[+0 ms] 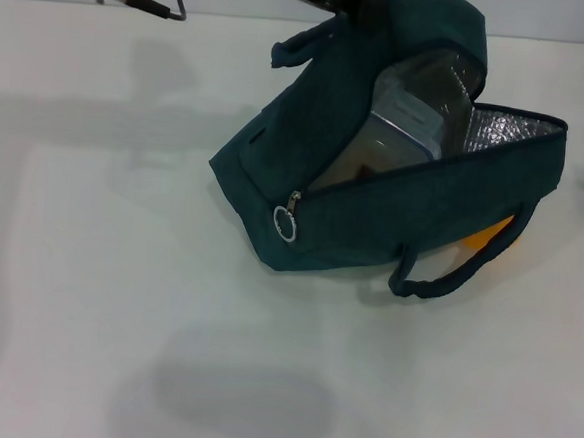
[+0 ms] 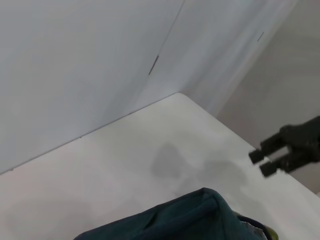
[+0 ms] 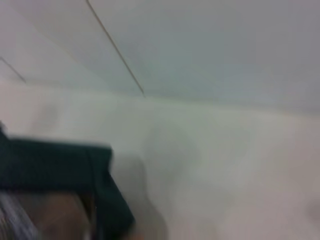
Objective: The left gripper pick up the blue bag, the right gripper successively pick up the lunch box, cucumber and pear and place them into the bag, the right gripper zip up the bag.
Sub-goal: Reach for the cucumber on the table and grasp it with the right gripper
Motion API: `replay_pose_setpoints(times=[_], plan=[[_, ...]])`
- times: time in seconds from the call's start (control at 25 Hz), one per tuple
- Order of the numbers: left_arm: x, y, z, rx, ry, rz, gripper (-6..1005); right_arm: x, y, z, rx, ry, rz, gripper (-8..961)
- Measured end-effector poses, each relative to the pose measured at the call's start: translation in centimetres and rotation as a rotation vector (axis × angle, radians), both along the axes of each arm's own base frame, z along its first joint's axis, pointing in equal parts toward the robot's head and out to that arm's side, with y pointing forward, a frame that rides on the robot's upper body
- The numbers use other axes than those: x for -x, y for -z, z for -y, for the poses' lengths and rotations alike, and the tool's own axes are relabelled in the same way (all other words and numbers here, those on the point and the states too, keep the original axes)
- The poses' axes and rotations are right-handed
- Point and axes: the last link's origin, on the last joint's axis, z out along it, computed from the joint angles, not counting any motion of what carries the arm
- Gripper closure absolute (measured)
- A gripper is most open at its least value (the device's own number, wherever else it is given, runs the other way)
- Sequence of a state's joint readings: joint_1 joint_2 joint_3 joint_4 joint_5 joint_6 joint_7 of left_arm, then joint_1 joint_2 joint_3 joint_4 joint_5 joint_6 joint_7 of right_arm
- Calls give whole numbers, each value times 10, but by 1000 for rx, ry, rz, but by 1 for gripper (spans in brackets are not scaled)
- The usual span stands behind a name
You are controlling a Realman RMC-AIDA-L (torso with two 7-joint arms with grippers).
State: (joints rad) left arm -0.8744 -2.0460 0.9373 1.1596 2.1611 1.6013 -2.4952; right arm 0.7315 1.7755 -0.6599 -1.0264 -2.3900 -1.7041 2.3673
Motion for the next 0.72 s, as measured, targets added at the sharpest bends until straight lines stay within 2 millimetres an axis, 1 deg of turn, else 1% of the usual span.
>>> replay_pose_setpoints(times=[0.12,0.2,0.4,0.48,0.6,0.72], plan=[[-1,-1,0,-2,2,1,952,-7,16,-1,68,68,84,532],[-1,-1,-1,-2,3,1,952,-12,31,-1,110,101,135,448],[0,0,0,1,3,-1,952,-19,65,-1,168,105,263,260],[1,0,0,1,1,-1,952,-21,71,-1,173,106,280,79],[1,1,0,4,0,-1,951,-27,82,0,191,118,327,80],[0,2,0,8,1,-1,952,-30,86,0,206,130,381,80]])
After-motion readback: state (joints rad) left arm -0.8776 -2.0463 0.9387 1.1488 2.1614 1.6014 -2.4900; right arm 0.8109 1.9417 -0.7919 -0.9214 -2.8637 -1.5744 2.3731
